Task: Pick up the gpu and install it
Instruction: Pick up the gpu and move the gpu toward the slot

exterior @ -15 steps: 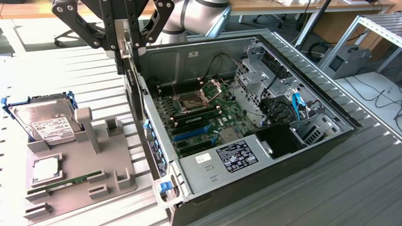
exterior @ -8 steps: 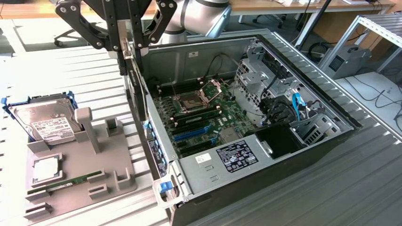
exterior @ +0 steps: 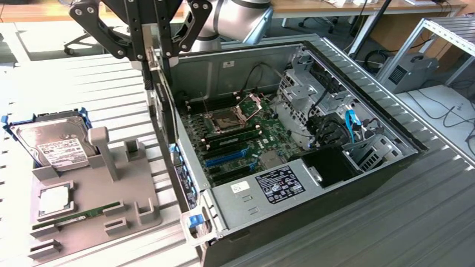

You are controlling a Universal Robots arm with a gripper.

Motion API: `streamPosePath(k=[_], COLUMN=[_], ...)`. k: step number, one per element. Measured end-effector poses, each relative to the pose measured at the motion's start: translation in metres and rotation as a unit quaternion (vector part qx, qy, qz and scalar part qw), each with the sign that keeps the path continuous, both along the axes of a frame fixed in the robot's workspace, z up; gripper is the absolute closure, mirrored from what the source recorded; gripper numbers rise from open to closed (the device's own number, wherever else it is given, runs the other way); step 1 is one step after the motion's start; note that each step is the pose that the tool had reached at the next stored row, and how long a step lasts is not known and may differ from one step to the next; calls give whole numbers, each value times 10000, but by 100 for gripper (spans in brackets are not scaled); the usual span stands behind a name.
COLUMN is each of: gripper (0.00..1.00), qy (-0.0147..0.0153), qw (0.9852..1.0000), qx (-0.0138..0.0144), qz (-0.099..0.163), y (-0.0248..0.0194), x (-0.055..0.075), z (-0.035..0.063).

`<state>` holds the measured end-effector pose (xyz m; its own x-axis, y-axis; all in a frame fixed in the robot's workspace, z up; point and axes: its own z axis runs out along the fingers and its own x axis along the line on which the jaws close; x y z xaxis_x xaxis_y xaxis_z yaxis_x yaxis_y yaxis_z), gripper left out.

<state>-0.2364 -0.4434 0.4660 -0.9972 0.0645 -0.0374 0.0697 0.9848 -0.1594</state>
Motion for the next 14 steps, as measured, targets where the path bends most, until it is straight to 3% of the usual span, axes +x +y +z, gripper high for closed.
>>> streamPosePath(k=[3, 6, 14], gripper=[74, 74, 74], qy=[0, 0, 0], qw=[10000, 10000, 9999], qx=[-32, -81, -164], qz=[0, 0, 0], y=[0, 0, 0], x=[13, 34, 73], z=[-1, -3, -5])
